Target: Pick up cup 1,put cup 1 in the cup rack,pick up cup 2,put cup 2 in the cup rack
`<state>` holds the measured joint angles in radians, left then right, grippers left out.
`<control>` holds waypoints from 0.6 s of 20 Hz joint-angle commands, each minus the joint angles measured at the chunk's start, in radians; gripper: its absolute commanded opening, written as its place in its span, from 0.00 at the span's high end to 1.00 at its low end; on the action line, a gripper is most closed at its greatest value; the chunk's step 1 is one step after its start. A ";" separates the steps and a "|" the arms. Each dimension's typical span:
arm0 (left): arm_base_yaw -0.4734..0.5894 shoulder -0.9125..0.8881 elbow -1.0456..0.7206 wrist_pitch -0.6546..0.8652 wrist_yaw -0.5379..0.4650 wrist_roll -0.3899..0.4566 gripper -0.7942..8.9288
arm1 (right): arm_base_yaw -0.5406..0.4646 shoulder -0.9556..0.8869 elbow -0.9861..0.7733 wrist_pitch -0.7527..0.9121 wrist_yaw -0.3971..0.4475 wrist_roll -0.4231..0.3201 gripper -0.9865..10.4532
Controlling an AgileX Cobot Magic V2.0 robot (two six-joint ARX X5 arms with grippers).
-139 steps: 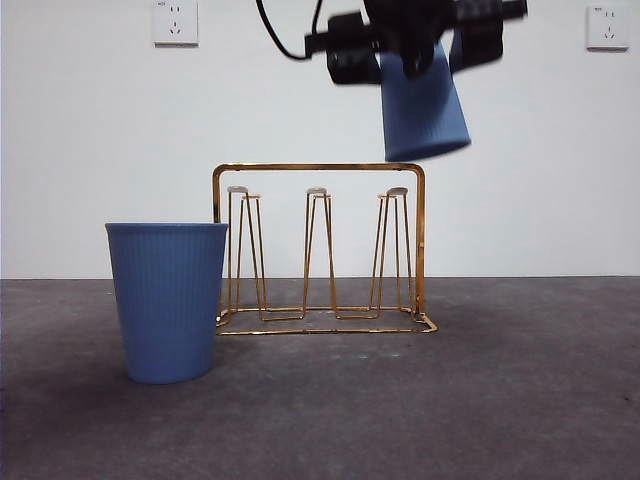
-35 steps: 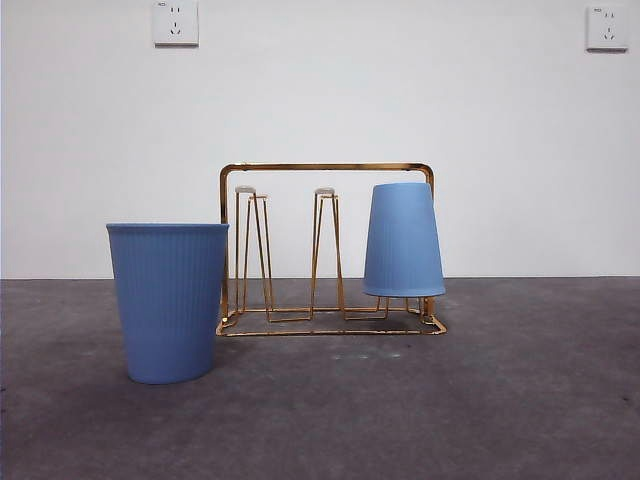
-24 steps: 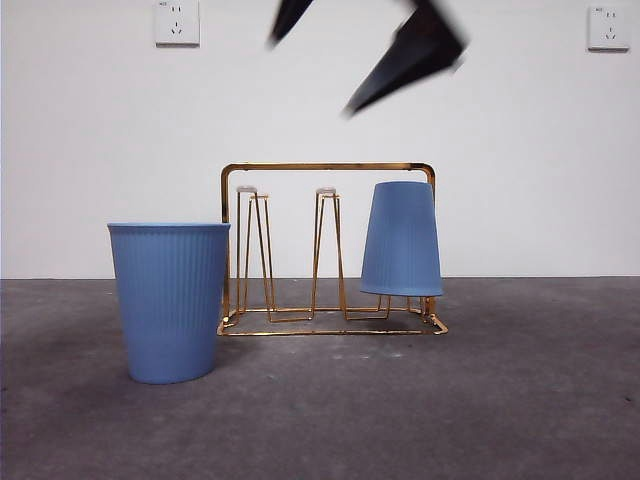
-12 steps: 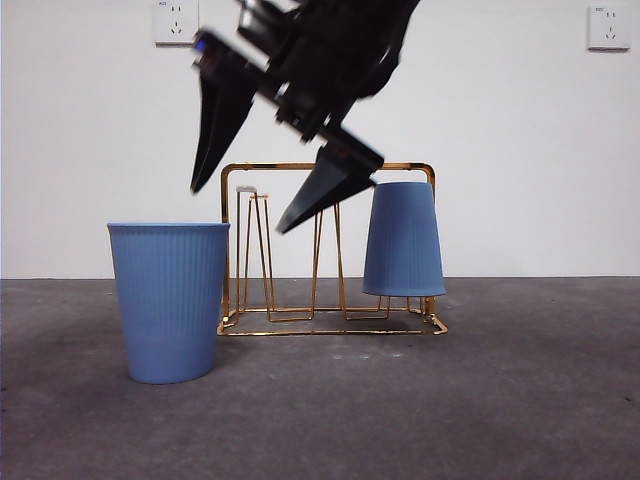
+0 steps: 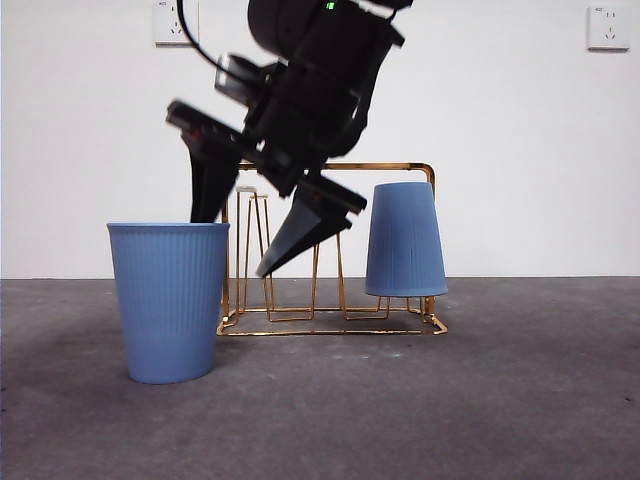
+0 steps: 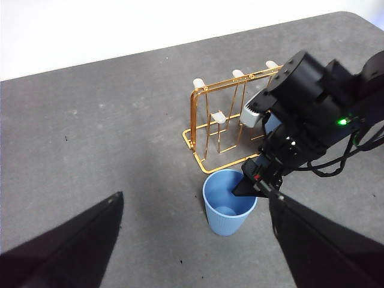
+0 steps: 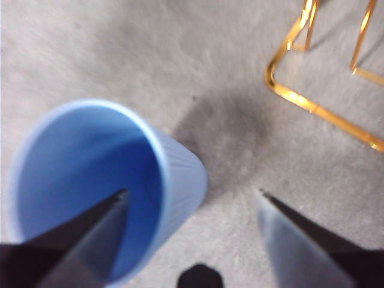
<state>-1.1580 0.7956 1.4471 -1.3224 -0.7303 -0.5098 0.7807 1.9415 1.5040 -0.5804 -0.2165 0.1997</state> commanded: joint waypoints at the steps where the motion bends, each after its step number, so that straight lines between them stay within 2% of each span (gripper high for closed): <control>1: -0.002 0.008 -0.008 0.005 -0.002 -0.006 0.50 | 0.005 0.021 -0.003 0.005 0.002 0.011 0.65; 2: -0.002 0.012 -0.008 0.005 -0.002 -0.006 0.50 | 0.006 0.024 -0.003 0.006 0.001 0.010 0.69; 4: -0.002 0.020 -0.008 0.005 -0.003 -0.006 0.50 | 0.006 0.024 -0.003 0.014 -0.005 0.006 0.86; 6: -0.002 0.027 -0.008 0.006 -0.003 -0.007 0.50 | 0.005 0.024 -0.003 0.032 -0.036 0.000 0.93; 9: -0.002 0.046 -0.008 0.023 0.000 -0.007 0.50 | 0.005 0.024 -0.003 0.048 -0.093 0.000 0.92; 12: -0.002 0.062 -0.008 0.058 -0.001 -0.003 0.50 | 0.006 0.010 -0.003 -0.011 -0.098 -0.029 0.92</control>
<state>-1.1580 0.8581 1.4471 -1.2701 -0.7273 -0.5098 0.7841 1.9526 1.5040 -0.5968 -0.3111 0.1856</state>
